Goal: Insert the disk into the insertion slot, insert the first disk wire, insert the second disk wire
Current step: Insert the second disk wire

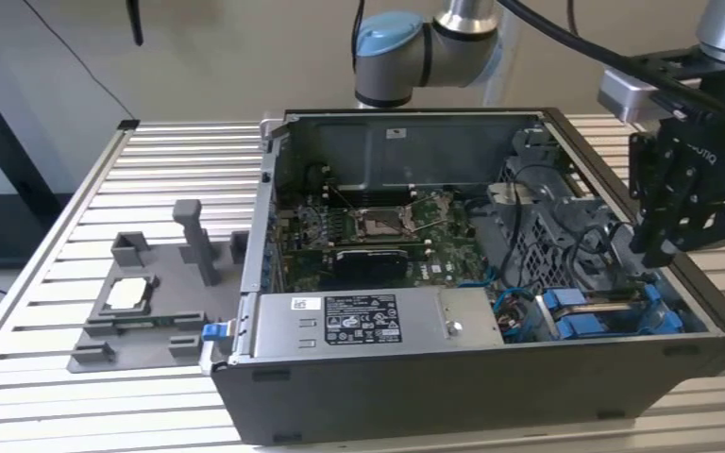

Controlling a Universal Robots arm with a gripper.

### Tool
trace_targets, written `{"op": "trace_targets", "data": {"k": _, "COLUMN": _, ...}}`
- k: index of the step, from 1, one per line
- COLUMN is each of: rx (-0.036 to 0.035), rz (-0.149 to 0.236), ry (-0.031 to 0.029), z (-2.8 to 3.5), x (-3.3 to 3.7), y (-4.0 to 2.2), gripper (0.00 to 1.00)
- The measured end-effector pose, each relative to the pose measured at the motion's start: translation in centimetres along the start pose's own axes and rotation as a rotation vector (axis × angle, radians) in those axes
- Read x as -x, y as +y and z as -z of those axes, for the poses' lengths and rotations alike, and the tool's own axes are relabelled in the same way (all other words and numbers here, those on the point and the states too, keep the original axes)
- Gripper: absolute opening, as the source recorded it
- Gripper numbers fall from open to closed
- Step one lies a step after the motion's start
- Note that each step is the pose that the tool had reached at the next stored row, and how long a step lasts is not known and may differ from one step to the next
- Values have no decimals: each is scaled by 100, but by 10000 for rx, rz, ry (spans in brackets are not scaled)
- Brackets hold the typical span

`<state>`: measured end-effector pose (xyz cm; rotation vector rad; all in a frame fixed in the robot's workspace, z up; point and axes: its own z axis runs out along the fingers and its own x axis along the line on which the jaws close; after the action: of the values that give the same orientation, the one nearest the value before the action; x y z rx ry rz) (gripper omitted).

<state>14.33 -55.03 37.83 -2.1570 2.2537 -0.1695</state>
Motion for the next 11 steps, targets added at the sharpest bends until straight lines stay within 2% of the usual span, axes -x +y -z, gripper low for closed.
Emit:
{"op": "trace_targets", "data": {"k": 2, "rx": 13, "rz": -190, "ry": -9, "z": -1, "x": 0, "y": 0, "gripper": 27}}
{"op": "trace_targets", "data": {"k": 4, "rx": 28, "rz": -383, "ry": -50, "z": -1, "x": 0, "y": 0, "gripper": 27}}
{"op": "trace_targets", "data": {"k": 7, "rx": 46, "rz": -506, "ry": -215, "z": -1, "x": 0, "y": -2, "gripper": 27}}
{"op": "trace_targets", "data": {"k": 11, "rx": 50, "rz": -513, "ry": -252, "z": 9, "x": 9, "y": -12, "gripper": 27}}
